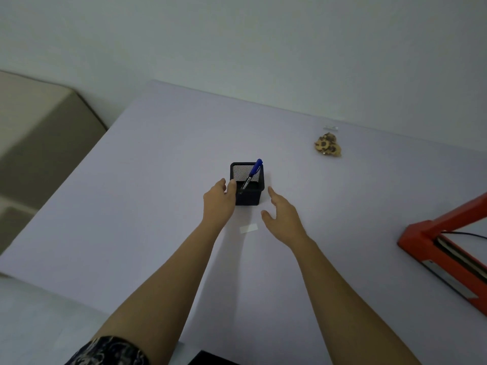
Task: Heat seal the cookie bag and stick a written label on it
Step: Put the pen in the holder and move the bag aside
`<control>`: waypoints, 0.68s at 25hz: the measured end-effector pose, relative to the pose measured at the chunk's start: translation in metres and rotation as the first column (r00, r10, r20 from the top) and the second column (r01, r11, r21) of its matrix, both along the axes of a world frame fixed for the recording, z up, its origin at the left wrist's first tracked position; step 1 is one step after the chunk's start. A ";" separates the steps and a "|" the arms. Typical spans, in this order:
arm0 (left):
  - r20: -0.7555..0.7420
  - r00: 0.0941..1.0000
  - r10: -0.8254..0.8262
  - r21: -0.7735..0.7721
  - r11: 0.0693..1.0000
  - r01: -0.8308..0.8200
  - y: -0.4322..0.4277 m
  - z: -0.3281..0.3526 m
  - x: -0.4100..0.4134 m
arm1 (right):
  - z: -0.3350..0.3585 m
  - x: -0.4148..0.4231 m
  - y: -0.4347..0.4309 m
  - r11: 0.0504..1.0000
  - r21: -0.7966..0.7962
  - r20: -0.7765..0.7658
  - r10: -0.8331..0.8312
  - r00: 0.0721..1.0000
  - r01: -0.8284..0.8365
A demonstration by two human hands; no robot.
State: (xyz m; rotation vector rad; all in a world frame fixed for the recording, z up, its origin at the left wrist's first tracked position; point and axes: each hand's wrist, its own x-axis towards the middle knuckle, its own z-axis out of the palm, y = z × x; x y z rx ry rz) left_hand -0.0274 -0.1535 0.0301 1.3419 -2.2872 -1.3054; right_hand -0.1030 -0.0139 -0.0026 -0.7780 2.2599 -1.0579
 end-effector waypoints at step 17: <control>0.088 0.996 -0.001 -0.224 0.974 0.021 -0.007 -0.012 -0.026 | -0.062 -0.006 0.024 0.886 0.462 -0.365 0.230 0.902 -0.038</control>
